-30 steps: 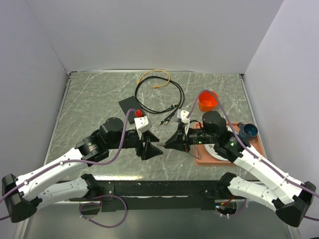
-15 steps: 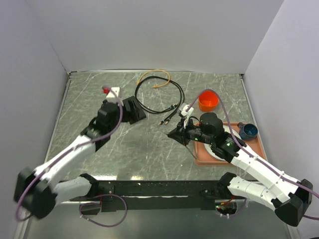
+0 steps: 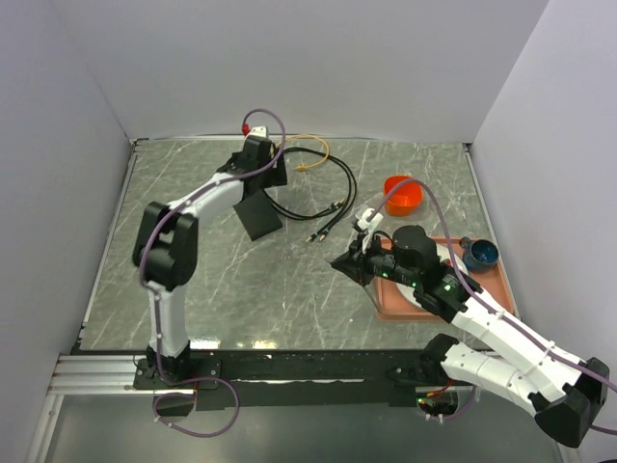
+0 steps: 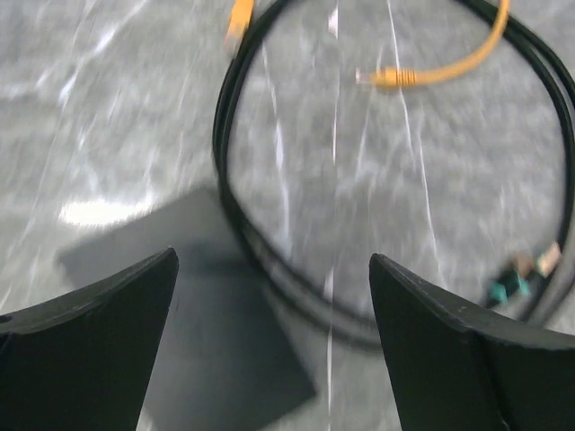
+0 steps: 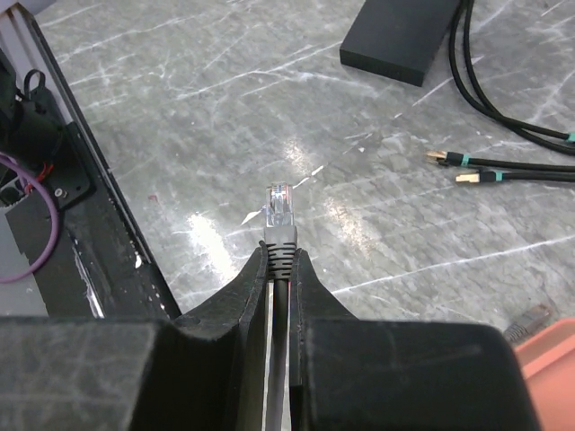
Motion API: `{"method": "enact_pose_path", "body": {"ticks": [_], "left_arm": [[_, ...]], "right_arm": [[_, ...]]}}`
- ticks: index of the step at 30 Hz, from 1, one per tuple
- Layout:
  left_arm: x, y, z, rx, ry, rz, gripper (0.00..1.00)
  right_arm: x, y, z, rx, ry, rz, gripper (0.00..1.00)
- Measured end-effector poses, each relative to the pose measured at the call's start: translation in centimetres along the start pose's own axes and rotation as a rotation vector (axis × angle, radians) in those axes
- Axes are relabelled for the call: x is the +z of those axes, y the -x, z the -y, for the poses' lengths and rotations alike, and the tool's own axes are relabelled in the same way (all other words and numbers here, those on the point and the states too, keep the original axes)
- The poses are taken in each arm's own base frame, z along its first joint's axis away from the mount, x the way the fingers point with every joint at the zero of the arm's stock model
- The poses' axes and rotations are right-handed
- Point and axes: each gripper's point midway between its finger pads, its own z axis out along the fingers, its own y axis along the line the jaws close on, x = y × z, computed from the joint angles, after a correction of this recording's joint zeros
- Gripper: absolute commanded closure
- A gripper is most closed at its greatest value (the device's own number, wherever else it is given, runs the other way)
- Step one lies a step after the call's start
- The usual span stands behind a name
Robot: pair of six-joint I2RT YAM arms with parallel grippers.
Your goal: Insert the plug into the switch port
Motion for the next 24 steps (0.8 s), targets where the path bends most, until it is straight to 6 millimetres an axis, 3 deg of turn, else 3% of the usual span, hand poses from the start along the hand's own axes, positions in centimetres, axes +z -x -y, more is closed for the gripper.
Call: {"method": "enact_pose_path", "body": {"ticks": [5, 10, 15, 19, 24], "left_arm": [[5.4, -0.3, -0.4, 0.015, 0.050, -0.042, 0.14], [8.4, -2.7, -2.2, 0.051, 0.117, -0.110, 0.25], [8.6, -2.9, -2.9, 0.078, 0.139, -0.114, 0.44], [8.1, -3.4, -3.1, 0.102, 0.118, -0.102, 0.48], [5.9, -5.5, -2.4, 0.129, 0.082, -0.123, 0.50]], "right_arm": [[-0.8, -0.2, 0.1, 0.009, -0.013, 0.018, 1.00], [-0.9, -0.4, 0.1, 0.019, -0.016, 0.010, 1.00], [-1.0, -0.5, 0.1, 0.020, -0.018, 0.008, 1.00], [-0.9, -0.6, 0.2, 0.021, -0.019, 0.004, 1.00], [-0.5, -1.0, 0.3, 0.027, -0.020, -0.017, 1.00]]}}
